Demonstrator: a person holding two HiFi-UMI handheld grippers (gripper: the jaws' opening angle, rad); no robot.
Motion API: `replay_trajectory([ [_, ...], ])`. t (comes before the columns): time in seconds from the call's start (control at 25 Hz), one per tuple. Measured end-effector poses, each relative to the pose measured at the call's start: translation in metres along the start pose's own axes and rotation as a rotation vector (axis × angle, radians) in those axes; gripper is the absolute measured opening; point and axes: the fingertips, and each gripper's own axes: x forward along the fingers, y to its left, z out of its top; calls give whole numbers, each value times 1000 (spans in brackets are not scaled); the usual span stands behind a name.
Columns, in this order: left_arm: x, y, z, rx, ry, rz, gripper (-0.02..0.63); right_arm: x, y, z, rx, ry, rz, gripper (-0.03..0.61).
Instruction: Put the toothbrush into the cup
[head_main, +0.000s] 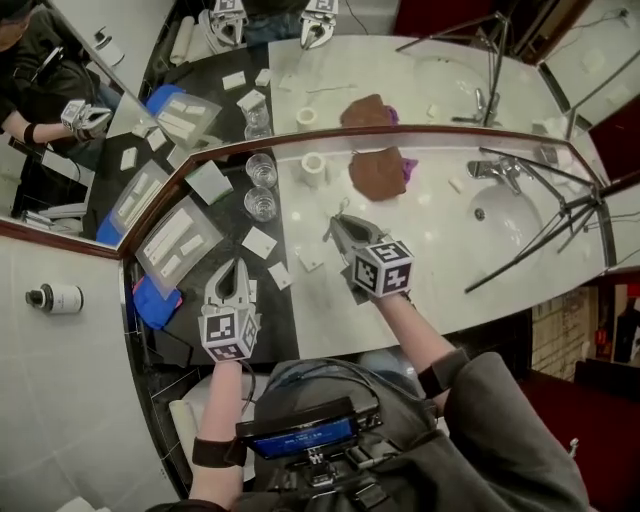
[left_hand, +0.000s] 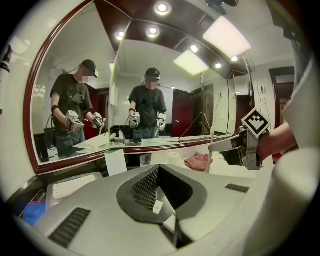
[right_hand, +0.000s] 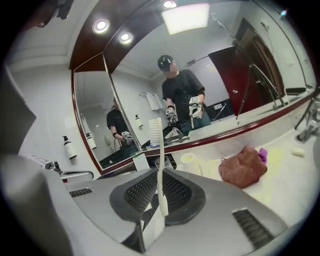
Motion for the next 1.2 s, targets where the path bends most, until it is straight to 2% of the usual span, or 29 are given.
replay_trajectory([
  [0.16, 2, -10, -2, 21, 18, -28, 2, -25, -30, -23, 179, -20, -70, 51],
  [0.36, 6, -20, -7, 39, 37, -64, 2, -47, -72, -62, 463, -71, -166, 51],
  [0.52, 7, -27, -9, 56, 52, -89, 2, -58, -90, -85, 639, -121, -223, 51],
  [0.8, 8, -33, -7, 74, 57, -111, 2, -61, -105, -120, 848, -184, -258, 51],
  [1.2, -2, -18, -14, 75, 72, -84, 2, -48, -122, -165, 1063, -203, -290, 51],
])
